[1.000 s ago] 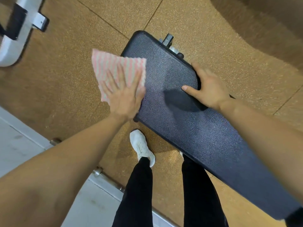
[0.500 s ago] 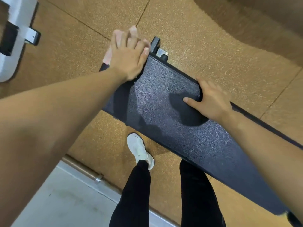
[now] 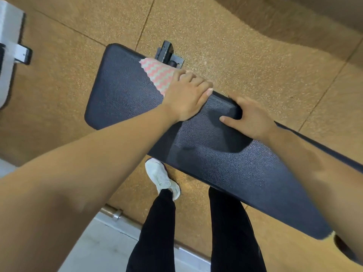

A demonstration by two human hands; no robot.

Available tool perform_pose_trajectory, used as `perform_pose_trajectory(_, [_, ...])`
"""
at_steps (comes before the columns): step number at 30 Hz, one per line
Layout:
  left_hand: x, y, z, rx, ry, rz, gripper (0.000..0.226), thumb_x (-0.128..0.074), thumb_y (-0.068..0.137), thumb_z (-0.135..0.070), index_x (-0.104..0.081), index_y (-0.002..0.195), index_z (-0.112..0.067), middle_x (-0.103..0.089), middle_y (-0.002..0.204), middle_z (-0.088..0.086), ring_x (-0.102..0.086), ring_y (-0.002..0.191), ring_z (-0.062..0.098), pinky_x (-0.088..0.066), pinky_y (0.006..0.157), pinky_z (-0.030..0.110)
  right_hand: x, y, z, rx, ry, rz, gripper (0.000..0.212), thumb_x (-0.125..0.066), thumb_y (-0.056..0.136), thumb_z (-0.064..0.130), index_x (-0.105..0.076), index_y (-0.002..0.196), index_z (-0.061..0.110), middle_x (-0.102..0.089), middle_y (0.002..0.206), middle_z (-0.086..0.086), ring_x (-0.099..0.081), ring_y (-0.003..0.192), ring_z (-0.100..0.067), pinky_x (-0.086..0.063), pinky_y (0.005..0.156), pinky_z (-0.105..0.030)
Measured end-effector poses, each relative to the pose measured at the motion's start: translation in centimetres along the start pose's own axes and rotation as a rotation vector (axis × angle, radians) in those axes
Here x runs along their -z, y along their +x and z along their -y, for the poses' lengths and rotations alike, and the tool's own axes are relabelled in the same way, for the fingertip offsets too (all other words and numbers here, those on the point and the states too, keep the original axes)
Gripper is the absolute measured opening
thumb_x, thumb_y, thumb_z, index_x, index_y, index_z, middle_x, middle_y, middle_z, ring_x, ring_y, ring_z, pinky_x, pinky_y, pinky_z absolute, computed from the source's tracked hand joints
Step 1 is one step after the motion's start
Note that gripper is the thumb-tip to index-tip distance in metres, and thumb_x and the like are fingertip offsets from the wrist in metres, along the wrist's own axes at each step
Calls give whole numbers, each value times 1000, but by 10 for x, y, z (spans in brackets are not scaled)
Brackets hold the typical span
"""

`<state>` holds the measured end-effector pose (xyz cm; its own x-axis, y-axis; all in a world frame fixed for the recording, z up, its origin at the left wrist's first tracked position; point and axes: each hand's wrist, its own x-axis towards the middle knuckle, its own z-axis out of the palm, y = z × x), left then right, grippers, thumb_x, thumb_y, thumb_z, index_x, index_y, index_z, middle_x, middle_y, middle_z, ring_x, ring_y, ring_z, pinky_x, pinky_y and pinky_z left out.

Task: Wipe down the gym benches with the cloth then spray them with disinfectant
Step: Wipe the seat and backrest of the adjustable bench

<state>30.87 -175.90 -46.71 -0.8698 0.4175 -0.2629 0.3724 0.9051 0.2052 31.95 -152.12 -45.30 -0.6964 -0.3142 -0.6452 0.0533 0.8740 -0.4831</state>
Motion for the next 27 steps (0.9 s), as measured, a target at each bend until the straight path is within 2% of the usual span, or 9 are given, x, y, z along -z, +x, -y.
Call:
perform_pose_trajectory(3, [-3,-2,-22,-101,-84,16,48,-26,110,-43,-39,156,-34,-62,142,-11,-52,131,25,-27,113,47,10,1,-7,-75,273,-34,62,-59,92,55,-48,148,30,-56,138,4,-51,127,-18,-41,111,-46])
perform_pose_trajectory(6, [1,-13,-42,-112,-207,-10,55,-36,107,-36,-27,161,-31,-45,159,-6,-36,148,26,-22,119,47,23,10,-3,-95,437,-116,45,-54,100,47,-57,139,25,-63,127,5,-57,117,-13,-45,103,-33])
perform_pose_trajectory(8, [4,-31,-49,9,-323,-114,57,-46,102,-28,-36,158,-25,-41,162,1,-33,151,27,-23,121,45,31,24,7,-56,390,-169,48,-54,100,45,-57,141,20,-62,132,1,-57,119,-14,-46,104,-34])
perform_pose_trajectory(11, [2,-70,-54,329,-392,-286,54,-60,95,-22,-51,148,-14,-49,155,7,-45,142,30,-39,111,48,36,48,30,12,388,-181,50,-59,96,43,-57,139,19,-58,134,2,-55,122,-16,-52,102,-45])
perform_pose_trajectory(14, [-4,-105,-61,627,-296,-219,60,-65,89,-37,-52,145,-16,-46,154,8,-44,139,33,-44,105,50,31,72,57,95,301,-145,49,-63,95,40,-58,139,19,-58,135,1,-56,118,-14,-50,101,-40])
perform_pose_trajectory(17, [-11,-119,-70,721,-271,-81,81,-67,84,-56,-45,150,-15,-35,162,11,-32,148,36,-38,114,53,20,82,82,201,186,10,58,-62,97,41,-47,150,22,-49,149,0,-52,126,-17,-42,103,-31])
perform_pose_trajectory(19, [-14,-119,-75,738,-293,-43,89,-71,81,-60,-43,151,-13,-30,165,11,-25,153,35,-32,120,53,8,82,85,284,49,135,69,-58,97,50,-32,157,30,-39,159,1,-42,141,-19,-32,114,-33])
perform_pose_trajectory(22, [-15,-116,-76,745,-295,-49,91,-74,80,-60,-44,150,-12,-29,166,12,-22,155,36,-29,122,54,-5,77,74,278,-70,208,76,-46,93,70,-10,157,50,-29,165,4,-38,145,-23,-33,117,-44])
perform_pose_trajectory(27, [-11,-119,-76,697,-289,-42,88,-70,85,-60,-41,152,-10,-26,166,17,-20,154,40,-31,120,59,7,51,40,204,-71,209,76,-47,90,75,-9,153,57,-27,166,8,-33,149,-22,-29,121,-47])
